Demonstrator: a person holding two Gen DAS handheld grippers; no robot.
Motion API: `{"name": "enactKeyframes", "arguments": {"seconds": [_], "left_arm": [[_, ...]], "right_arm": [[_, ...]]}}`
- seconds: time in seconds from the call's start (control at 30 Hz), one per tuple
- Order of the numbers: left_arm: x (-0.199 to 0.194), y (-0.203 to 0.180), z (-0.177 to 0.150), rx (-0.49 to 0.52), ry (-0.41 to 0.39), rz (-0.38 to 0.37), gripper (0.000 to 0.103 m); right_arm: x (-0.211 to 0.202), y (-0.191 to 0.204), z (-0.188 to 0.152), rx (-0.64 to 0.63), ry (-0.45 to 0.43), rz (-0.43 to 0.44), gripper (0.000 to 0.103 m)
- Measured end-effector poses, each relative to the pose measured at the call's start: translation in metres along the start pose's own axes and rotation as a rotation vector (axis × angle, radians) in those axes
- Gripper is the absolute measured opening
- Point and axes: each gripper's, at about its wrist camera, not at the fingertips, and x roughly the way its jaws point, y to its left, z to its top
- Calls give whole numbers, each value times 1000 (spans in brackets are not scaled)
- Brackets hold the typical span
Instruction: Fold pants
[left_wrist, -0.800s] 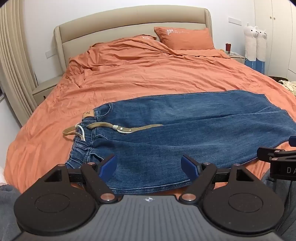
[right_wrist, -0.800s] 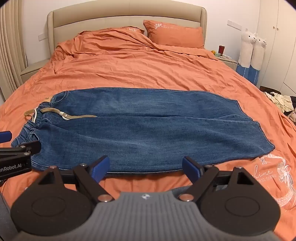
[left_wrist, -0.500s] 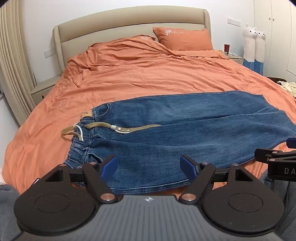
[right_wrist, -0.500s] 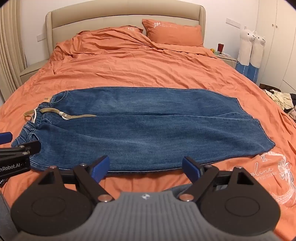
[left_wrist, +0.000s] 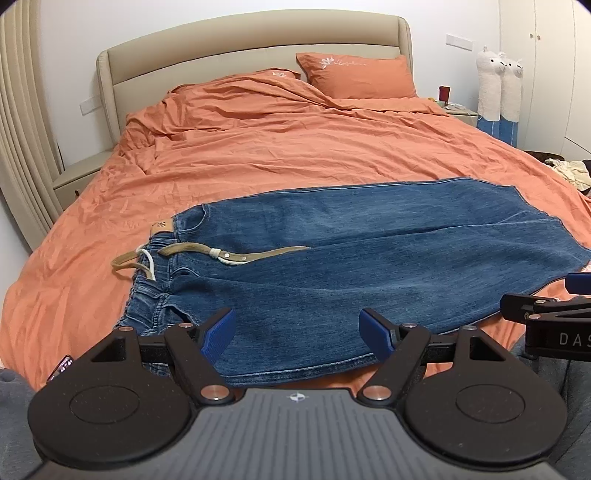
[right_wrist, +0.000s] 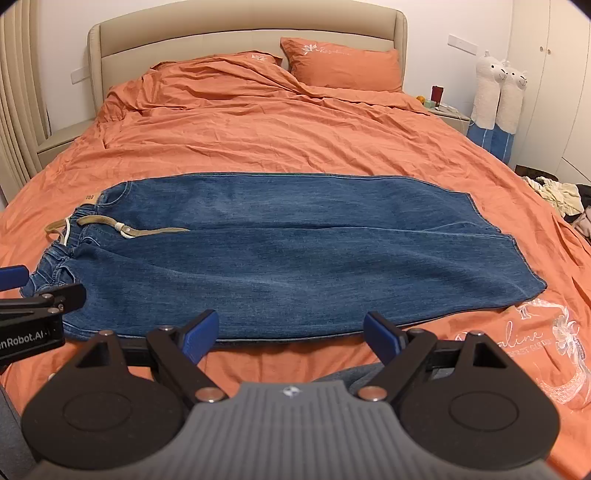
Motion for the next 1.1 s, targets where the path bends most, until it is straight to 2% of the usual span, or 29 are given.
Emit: {"name": "enactKeyframes", "arguments": {"seconds": [1.1], "left_arm": [[3,-4,2,5,4,-8,89]], "right_arm": [[4,3,0,-2,3,-13,82]]}}
